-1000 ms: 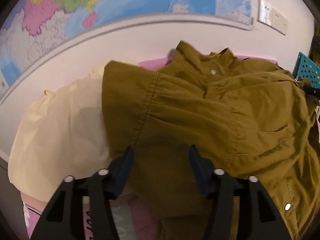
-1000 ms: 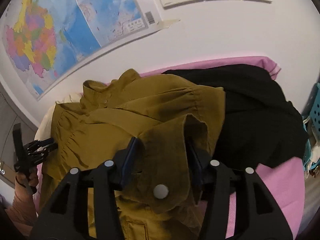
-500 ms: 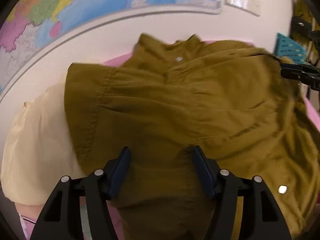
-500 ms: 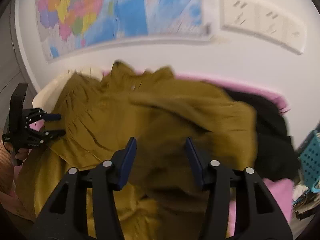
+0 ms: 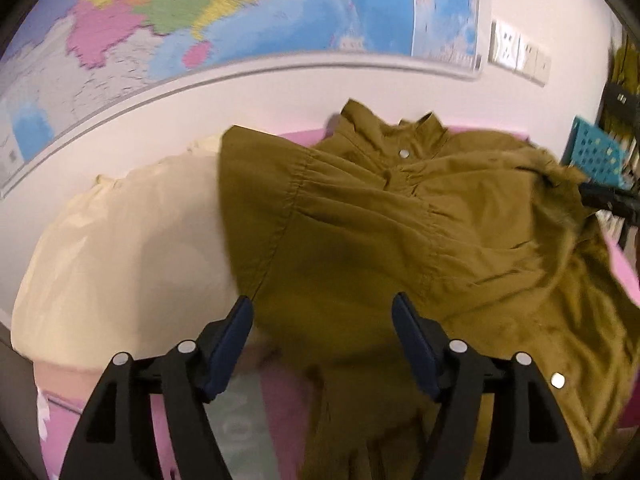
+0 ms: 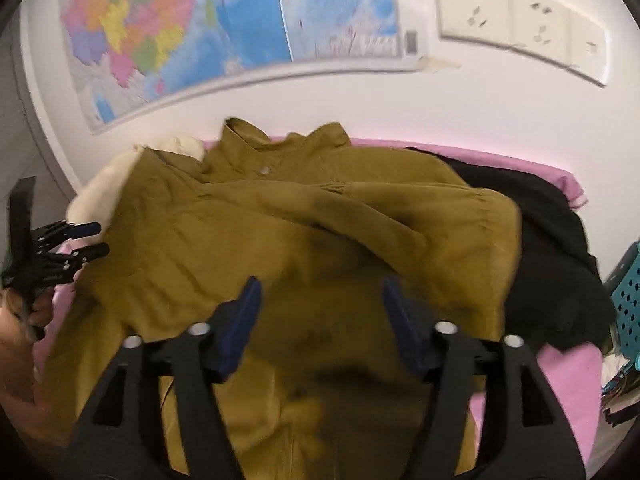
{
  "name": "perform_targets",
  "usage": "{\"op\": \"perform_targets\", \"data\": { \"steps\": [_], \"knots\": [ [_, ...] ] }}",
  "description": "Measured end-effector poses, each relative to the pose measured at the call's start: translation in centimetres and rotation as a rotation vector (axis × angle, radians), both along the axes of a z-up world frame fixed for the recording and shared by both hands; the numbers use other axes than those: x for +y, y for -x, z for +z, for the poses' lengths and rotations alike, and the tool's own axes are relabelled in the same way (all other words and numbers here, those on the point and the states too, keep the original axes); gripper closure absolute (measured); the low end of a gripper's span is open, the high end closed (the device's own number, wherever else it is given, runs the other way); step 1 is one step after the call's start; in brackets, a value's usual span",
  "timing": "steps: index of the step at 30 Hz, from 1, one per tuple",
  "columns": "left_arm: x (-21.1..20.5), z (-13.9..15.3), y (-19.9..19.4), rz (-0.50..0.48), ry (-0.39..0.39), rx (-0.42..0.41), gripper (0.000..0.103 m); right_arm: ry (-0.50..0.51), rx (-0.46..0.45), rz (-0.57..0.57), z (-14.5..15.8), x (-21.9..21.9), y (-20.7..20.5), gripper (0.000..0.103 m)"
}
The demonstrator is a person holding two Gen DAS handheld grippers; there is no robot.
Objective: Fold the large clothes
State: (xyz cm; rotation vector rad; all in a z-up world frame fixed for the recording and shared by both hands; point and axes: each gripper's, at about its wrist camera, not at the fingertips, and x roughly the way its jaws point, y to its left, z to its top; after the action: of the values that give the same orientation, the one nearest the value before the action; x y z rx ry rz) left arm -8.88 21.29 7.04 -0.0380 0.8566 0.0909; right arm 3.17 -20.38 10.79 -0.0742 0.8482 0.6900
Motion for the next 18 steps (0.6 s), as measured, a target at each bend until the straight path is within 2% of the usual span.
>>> {"op": "perform_targets", "data": {
  "steps": [2,8,11,14,18],
  "knots": [
    [0.5,0.2,1.8,0.007,0.054,-0.006,0.029,-0.024,0.027,-0.005,0.2,-2.4,1.8,0.029],
    [0.7,-0.9,6.5,0.019,0.169,0.041,0.029,-0.042,0.133,-0.094,-1.8,-8.2,5.4,0.026],
    [0.1,-2.4,8.6,-0.008,0.22,0.102,0.022,-0.077,0.176,-0.143,-2.7,-11.1,6.8,0.021],
    [-0.6,-3.5,10.0,-0.033,0.22,0.151,0.022,-0.096,0.205,-0.19,-3.6,-13.4,7.8,0.021],
    [-1.2,-4.2,12.0,-0.076,0.314,0.177,0.022,-0.163,0.269,-0.195,-4.7,-15.5,8.9,0.021]
  ]
}}
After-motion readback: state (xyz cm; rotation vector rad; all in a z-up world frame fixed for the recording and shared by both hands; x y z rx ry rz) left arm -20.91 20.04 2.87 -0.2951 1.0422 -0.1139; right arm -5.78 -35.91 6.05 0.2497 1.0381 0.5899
